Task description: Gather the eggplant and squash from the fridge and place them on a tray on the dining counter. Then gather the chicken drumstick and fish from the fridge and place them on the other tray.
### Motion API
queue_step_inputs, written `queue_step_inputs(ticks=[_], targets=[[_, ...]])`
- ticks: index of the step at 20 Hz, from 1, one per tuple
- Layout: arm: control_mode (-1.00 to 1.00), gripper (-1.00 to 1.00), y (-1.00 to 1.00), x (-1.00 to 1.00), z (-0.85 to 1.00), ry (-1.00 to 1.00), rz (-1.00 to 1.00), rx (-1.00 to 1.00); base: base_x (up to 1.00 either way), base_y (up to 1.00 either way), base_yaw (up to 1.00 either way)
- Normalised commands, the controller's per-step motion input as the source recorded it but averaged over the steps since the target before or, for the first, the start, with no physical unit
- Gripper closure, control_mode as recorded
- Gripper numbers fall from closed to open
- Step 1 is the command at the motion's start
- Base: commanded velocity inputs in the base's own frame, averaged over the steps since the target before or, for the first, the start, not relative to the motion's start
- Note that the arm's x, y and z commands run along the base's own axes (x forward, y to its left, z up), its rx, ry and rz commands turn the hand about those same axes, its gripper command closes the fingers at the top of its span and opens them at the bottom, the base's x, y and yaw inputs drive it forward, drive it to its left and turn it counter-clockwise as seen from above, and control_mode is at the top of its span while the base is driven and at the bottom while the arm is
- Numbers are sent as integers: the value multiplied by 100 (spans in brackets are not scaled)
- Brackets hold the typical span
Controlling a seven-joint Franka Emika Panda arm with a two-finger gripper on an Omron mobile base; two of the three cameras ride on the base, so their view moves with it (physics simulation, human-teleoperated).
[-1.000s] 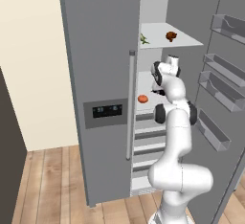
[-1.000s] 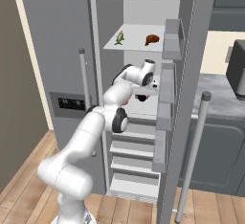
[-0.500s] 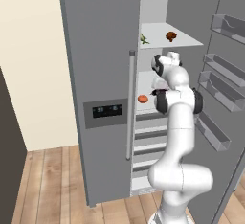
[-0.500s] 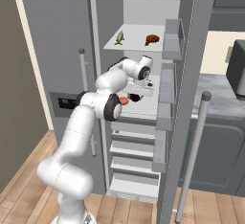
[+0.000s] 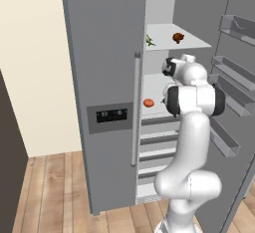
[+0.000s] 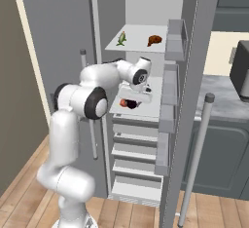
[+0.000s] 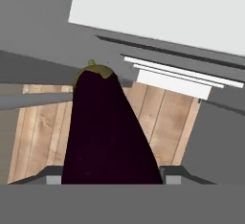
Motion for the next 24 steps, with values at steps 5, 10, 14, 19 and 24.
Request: queue_step_inputs(ticks=[5, 10, 14, 19, 24], targets=[[-100, 100, 1, -100, 48, 0, 0, -2, 0, 0, 0], [-100, 100, 13, -88, 32, 0, 0, 0, 0, 0, 0], [-100, 100, 21, -71, 29, 0, 0, -1, 0, 0, 0], [-100, 100, 38, -77, 3, 0, 0, -2, 0, 0, 0], [-100, 100, 10, -11, 0, 3, 0, -1, 0, 0, 0]])
